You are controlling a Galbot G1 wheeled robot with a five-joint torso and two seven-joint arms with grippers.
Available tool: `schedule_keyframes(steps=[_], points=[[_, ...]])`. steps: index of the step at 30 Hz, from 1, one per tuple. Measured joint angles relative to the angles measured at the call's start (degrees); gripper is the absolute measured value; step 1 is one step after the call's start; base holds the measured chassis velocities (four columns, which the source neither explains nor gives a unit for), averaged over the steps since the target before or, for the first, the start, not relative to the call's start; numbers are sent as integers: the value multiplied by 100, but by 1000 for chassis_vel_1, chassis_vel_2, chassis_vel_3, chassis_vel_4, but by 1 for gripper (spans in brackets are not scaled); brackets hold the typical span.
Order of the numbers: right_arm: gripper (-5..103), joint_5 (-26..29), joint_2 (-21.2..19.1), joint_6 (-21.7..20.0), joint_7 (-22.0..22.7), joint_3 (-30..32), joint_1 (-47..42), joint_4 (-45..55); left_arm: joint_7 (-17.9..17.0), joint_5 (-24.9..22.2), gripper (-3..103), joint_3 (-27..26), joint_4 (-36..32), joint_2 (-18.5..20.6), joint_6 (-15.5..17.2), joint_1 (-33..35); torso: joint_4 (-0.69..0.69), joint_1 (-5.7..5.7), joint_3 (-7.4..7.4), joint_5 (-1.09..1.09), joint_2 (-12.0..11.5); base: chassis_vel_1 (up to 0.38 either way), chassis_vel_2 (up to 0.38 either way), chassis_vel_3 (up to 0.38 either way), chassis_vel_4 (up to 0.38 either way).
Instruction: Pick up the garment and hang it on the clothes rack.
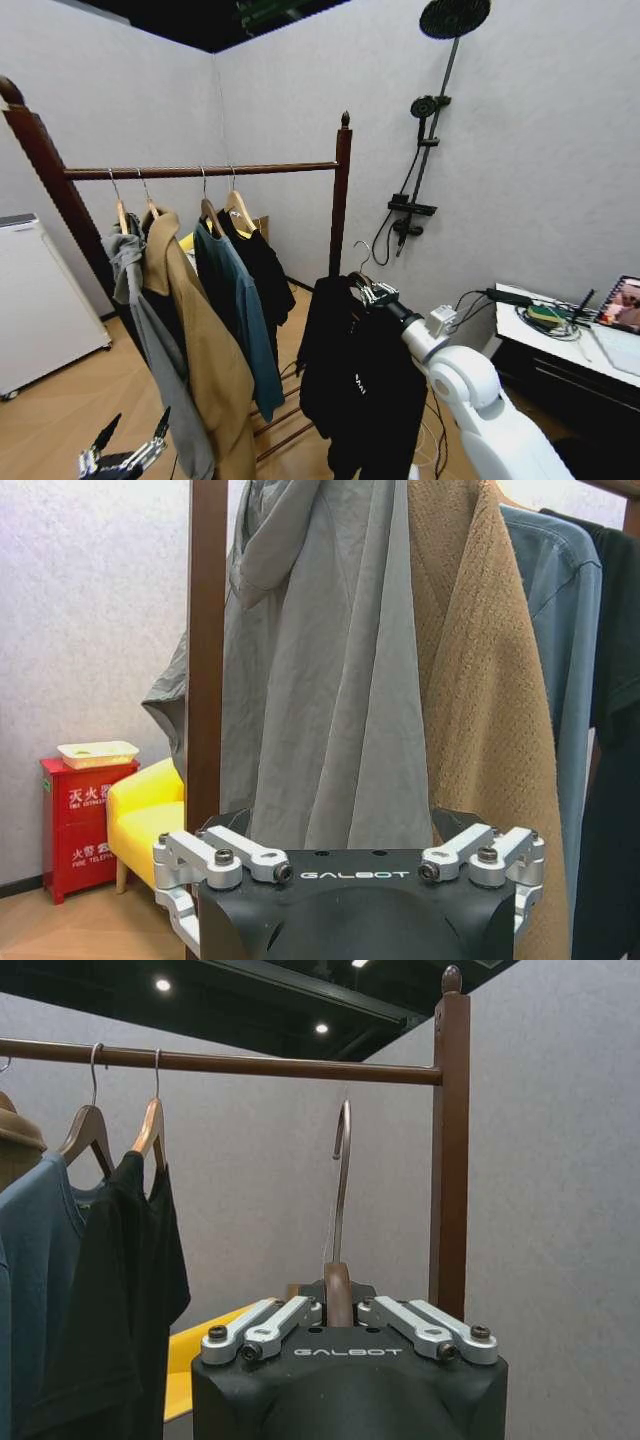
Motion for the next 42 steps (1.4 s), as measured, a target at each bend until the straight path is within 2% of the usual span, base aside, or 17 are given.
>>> schedule_keyframes(steps=[16,33,37,42], points=[[9,8,-36,3,-24,45,-2,-4,0,0,100,0,0,0,0,0,0,0,0,1,0,-3,57,60,-8],[9,-84,-39,63,29,141,22,-136,0,0,100,0,0,0,0,0,2,0,0,0,0,50,144,144,47],[9,-268,-102,106,41,201,133,-193,0,0,100,0,0,0,0,0,3,1,1,0,0,55,113,91,42],[9,-312,-335,157,76,141,574,-267,0,0,100,0,0,0,0,0,-2,0,1,1,0,0,0,0,0]])
